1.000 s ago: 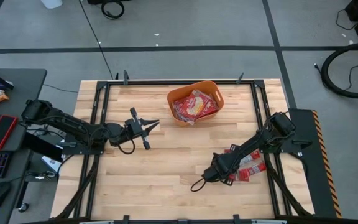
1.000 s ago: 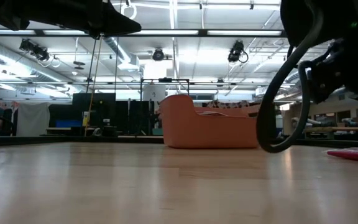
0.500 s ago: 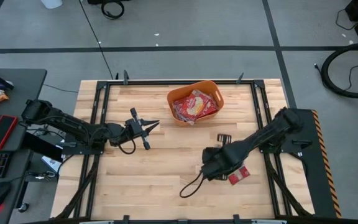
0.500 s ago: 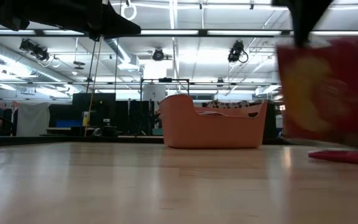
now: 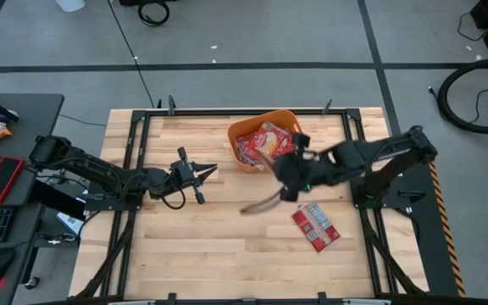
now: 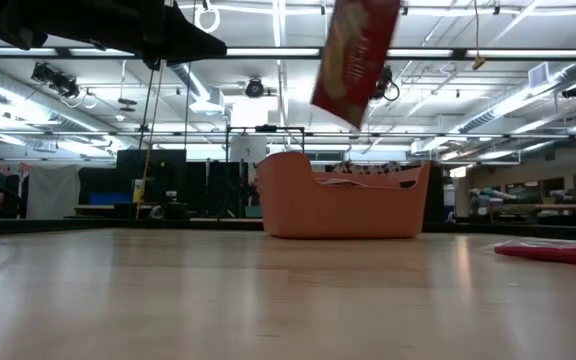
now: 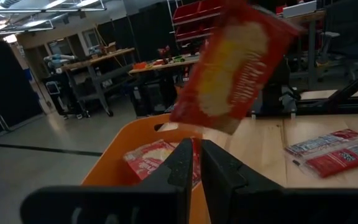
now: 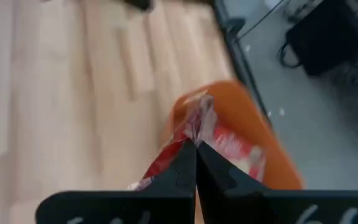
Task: Sort popcorn bags into baskets
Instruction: Put the red popcorn bag into the orange bin
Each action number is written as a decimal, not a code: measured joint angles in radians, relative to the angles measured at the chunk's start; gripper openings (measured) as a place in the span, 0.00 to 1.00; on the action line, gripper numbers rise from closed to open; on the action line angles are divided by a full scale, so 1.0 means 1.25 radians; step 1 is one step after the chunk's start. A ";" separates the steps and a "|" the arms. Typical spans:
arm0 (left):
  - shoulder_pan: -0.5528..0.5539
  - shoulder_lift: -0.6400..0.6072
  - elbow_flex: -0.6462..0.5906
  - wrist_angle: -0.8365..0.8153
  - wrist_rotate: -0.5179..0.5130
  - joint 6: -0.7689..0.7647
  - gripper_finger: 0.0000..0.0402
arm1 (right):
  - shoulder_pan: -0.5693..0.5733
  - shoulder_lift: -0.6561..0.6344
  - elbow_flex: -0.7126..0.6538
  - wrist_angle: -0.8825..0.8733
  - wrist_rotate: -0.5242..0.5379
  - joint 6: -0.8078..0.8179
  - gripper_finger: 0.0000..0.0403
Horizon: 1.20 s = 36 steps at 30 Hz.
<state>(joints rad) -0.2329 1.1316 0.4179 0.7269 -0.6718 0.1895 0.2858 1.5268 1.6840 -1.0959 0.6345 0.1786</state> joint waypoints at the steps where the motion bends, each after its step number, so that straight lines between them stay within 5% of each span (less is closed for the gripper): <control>1: 0.000 0.000 0.000 -0.001 0.000 -0.002 0.09 | -0.021 -0.001 0.000 0.025 -0.004 -0.033 0.01; 11: 0.000 0.000 0.000 -0.019 0.000 -0.003 0.09 | -0.227 0.020 -0.033 0.218 -0.187 -0.232 0.01; 21: 0.000 0.000 0.000 -0.037 0.000 -0.003 0.09 | -0.364 0.021 -0.136 0.326 -0.336 -0.272 0.01; 36: 0.000 0.000 0.000 -0.054 -0.001 -0.003 0.09 | -0.510 0.019 -0.216 0.191 -0.258 -0.248 0.04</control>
<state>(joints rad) -0.2329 1.1316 0.4179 0.6598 -0.6725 0.1852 -0.3512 1.5509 1.4143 -0.8567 0.3119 -0.1318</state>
